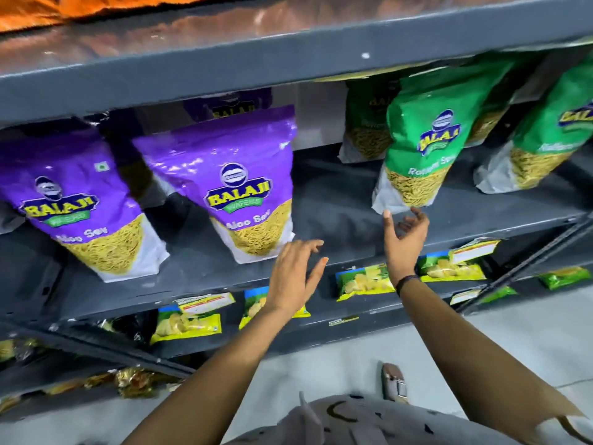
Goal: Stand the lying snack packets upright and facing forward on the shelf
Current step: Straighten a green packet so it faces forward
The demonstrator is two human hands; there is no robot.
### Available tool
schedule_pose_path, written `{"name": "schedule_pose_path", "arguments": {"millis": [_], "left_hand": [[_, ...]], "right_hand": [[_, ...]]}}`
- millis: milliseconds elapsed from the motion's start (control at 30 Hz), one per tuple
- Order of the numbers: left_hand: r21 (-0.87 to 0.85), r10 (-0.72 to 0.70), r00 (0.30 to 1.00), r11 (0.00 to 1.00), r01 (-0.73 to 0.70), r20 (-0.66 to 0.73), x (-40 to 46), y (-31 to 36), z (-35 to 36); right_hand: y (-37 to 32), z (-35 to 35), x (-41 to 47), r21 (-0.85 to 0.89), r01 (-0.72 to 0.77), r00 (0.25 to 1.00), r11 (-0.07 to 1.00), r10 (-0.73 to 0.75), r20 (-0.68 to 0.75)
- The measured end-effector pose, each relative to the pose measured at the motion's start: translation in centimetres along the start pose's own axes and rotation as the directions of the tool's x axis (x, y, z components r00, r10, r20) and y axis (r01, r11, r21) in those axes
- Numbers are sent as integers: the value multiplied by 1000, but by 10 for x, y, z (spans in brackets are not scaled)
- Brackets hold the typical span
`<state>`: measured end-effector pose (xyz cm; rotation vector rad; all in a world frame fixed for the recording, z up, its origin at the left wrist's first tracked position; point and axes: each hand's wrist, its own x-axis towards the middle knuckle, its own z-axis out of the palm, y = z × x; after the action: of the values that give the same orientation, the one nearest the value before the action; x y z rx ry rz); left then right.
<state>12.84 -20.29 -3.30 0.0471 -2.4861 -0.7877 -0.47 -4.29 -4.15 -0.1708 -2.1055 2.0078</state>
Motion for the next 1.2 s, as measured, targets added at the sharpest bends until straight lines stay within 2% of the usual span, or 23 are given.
{"name": "schedule_pose_path", "arguments": {"millis": [67,167,233,300,433,567,667,1200], "left_hand": [[-19,-41,999,999,41,24,19,12,22],[-121,-194,977,972,203,84,47,32,61],[-199,-294,950,929,311,108,66,48,89],[-290,-385,915,867,404,123,84,65,114],[-407,-531,838,744,530,122,109,90,141],[-434,-555,821,713,551,131,122,93,146],[-434,-588,792,677,594,167,130,88,146],[-445,-557,784,649,617,274,99,83,128]], "right_hand": [[3,-20,23,-17,-1,1000,1000,1,0],[10,-51,64,-53,-4,999,999,6,33],[14,-70,95,-26,-33,993,999,36,110],[15,-83,123,-14,-51,968,999,53,244],[11,-93,161,-80,-10,854,997,50,518],[7,-84,168,-101,40,732,994,40,680],[6,-76,160,-76,33,726,997,28,687],[1,-98,106,-84,4,757,996,52,652]]}}
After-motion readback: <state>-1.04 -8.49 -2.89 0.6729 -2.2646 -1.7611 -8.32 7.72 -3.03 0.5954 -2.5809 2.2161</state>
